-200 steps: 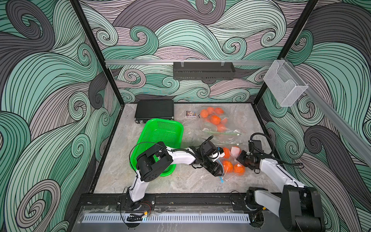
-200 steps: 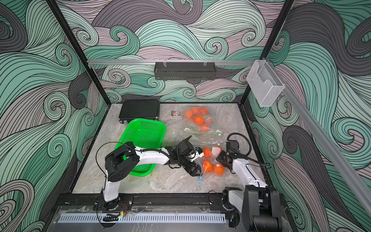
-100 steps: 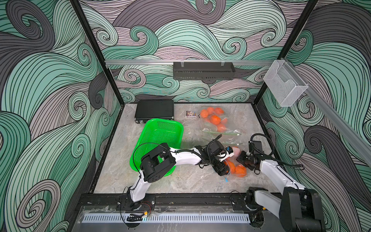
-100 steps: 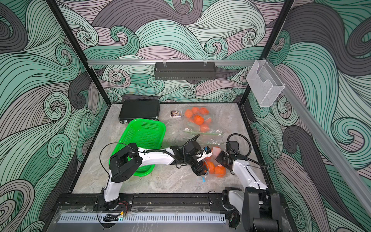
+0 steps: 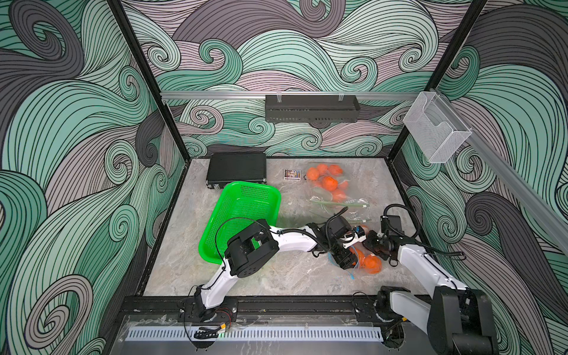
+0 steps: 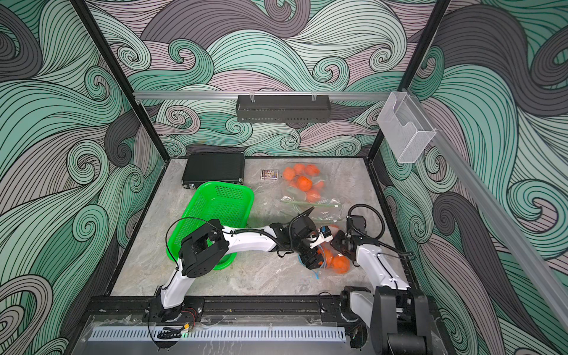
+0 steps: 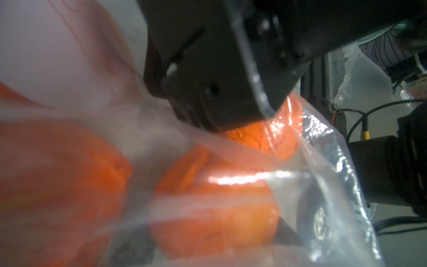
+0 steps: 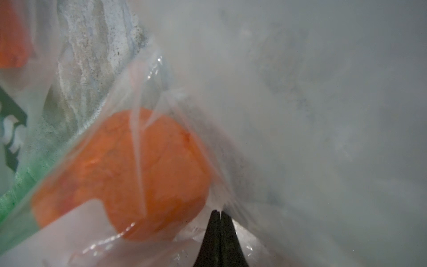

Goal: Open the zip-top bag and take out the orange
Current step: Pick up the orange from the zipper food storage bag.

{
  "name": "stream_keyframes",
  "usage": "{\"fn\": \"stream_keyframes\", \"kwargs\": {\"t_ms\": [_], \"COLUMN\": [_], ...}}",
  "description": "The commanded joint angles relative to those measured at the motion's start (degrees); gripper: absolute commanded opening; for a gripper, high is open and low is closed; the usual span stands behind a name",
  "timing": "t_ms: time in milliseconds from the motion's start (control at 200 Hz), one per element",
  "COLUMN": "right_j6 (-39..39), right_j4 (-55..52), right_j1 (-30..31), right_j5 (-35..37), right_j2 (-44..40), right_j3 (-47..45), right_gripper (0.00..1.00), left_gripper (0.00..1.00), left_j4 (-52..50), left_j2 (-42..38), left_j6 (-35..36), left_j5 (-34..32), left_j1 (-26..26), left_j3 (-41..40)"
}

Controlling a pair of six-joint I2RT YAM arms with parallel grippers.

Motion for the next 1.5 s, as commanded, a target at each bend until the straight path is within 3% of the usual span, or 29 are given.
{"fn": "stream_keyframes", "kwargs": {"t_ms": [0,160,405,480,735,1361,1491], "right_j6": [-0.3,-0.2,-0.2,-0.2,-0.6,-0.7,-0.6], "right_j4": [-0.3,-0.4,-0.1,0.0,0.2,1.1,1.2], "right_j1": [0.5,0.5,0.4,0.5,0.7,1.4,1.4], "right_j5": [-0.9,-0.8,-0.8,-0.9,-1.4,-1.6,-1.4], "right_j2": [-0.2,-0.5,-1.6,-1.6,-0.5,-3.8,-4.3], "right_j3": [-0.8,-0.9,-1.4,-1.4,-1.0,-2.3,-2.5], "right_gripper": [0.02,0.02,0.02,0.02,0.02,0.02,0.03], "left_gripper": [0.61,0.53,0.52,0.52,0.52,0.52,0.52], "left_j4": [-1.3,-1.5,-7.5,-8.0,-14.1,-17.4,-19.6], "left_j2": [-1.1,-5.5,-11.5,-12.9,-14.9,-22.5,-27.1], "left_j6": [0.3,-0.4,-1.4,-2.9,-3.1,-7.5,-9.1], "left_j5": [1.4,0.0,-5.6,-4.3,-9.3,-9.5,-9.6], "left_j1": [-0.6,-0.7,-0.3,0.5,1.4,4.9,7.2], "left_j3": [0.6,-3.5,-9.5,-10.9,-11.7,-13.1,-13.1]}}
